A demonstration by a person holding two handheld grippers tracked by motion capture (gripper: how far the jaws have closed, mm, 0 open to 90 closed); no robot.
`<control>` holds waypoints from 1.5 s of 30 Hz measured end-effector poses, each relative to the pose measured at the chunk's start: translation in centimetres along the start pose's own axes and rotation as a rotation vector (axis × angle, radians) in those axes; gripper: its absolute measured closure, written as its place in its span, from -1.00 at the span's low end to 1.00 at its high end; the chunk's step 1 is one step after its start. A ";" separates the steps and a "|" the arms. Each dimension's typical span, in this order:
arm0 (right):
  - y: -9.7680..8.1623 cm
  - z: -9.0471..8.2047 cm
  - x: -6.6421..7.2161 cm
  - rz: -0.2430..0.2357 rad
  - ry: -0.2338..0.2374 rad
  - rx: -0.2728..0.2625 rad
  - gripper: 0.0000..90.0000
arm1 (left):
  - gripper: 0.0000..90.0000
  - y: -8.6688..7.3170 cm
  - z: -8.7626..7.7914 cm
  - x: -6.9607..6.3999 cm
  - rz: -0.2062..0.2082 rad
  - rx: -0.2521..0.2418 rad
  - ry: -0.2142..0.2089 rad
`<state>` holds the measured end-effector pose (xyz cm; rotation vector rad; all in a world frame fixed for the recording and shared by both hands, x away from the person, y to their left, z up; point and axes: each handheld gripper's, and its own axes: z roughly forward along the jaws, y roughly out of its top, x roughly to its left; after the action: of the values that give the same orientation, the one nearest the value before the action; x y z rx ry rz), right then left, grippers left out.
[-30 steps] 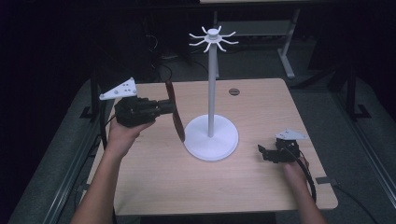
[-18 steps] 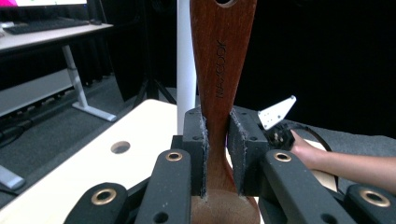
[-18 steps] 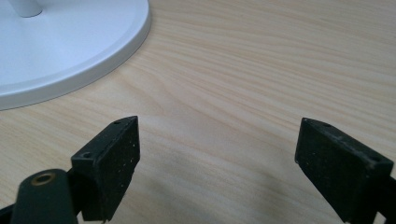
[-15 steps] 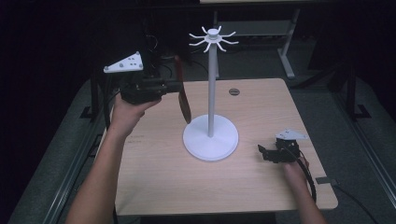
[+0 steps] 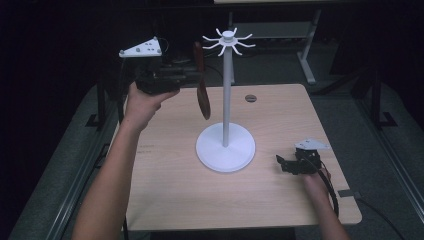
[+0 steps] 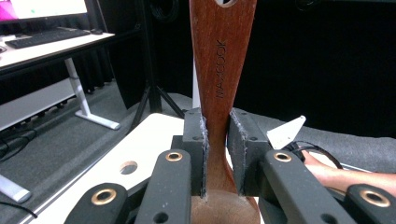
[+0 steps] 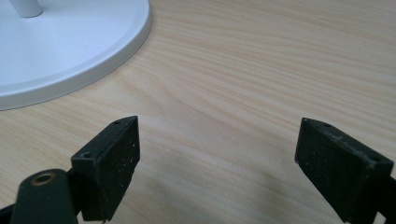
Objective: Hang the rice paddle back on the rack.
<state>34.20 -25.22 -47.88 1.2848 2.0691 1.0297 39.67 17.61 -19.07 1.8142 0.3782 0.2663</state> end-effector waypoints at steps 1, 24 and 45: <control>0.0 0.0 0.0 -0.002 0.000 -0.001 -0.70 | 0.72 0.1 0.1 0.1 0.002 0.003 0.001; 0.0 0.0 0.0 -0.004 0.003 -0.002 -0.70 | 0.72 0.3 2.2 0.2 0.018 0.027 -0.015; 0.0 -0.1 -0.1 0.002 0.007 -0.009 -0.70 | 0.26 -0.5 -0.1 -0.1 0.032 0.063 0.001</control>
<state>34.18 -25.32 -47.86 1.2804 2.0662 1.0448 39.45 17.74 -19.50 1.8829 0.3617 0.2804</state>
